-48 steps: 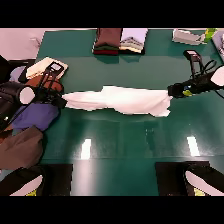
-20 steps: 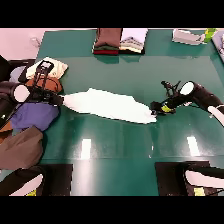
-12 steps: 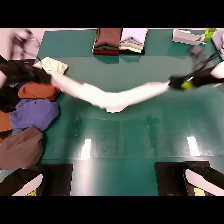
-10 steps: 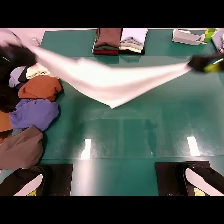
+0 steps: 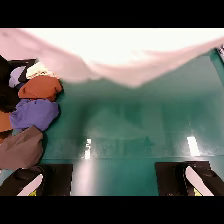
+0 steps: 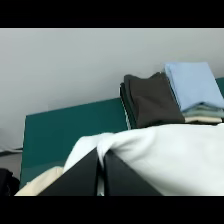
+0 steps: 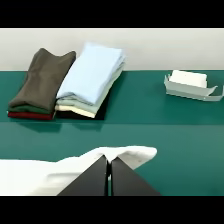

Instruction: Fold the shirts.

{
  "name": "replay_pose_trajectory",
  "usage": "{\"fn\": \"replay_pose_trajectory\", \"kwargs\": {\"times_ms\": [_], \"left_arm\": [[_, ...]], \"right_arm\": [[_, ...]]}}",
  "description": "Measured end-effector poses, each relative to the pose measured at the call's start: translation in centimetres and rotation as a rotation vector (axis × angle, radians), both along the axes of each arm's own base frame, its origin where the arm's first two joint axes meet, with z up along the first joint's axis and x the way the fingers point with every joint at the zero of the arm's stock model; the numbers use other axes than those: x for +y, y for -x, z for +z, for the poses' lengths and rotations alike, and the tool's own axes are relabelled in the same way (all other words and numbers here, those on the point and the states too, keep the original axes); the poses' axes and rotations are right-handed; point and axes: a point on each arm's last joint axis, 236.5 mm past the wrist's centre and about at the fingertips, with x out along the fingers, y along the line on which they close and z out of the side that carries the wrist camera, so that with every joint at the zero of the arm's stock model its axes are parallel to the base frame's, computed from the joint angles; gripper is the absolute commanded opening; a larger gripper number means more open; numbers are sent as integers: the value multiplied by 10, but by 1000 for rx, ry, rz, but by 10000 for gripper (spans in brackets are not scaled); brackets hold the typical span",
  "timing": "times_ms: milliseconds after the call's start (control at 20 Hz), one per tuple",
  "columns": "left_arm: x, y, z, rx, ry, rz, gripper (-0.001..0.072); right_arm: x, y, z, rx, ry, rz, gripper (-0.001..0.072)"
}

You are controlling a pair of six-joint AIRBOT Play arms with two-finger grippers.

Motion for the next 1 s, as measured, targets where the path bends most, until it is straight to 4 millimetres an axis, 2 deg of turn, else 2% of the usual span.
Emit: {"fn": "replay_pose_trajectory", "kwargs": {"times_ms": [100, 200, 400, 500, 550, 600, 700, 750, 850, 900, 950, 1000], "left_arm": [[-3, -17, -44, 124, -34, -1, 25], [-8, -42, -113, 293, -75, -2, 26], [-19, -83, -274, 612, -131, -20, 26], [-25, -99, -338, 697, -142, -28, 26], [-26, -106, -364, 726, -148, -28, 26], [-28, -115, -382, 729, -148, -29, 26], [-33, -134, -404, 700, -139, -31, 26], [-35, -144, -406, 667, -131, -31, 26], [-39, -163, -404, 589, -114, -32, 27], [-40, -169, -401, 559, -109, -32, 132], [-41, -175, -396, 531, -104, -32, 360], [-42, -179, -392, 513, -100, -32, 510]], "right_arm": [[-8, -8, -29, 86, -19, -19, 13], [-17, -24, -73, 200, -52, -31, 13], [-25, -66, -193, 487, -138, -23, 13], [-21, -85, -251, 609, -174, -5, 13], [-18, -95, -276, 657, -186, 2, 13], [-15, -104, -297, 694, -196, 9, 14], [-8, -122, -329, 737, -212, 18, 14], [-5, -131, -341, 754, -216, 21, 15], [1, -148, -353, 766, -219, 31, 26], [4, -155, -356, 773, -219, 38, 215], [6, -163, -356, 768, -216, 44, 393], [8, -170, -353, 757, -213, 50, 409]]}}
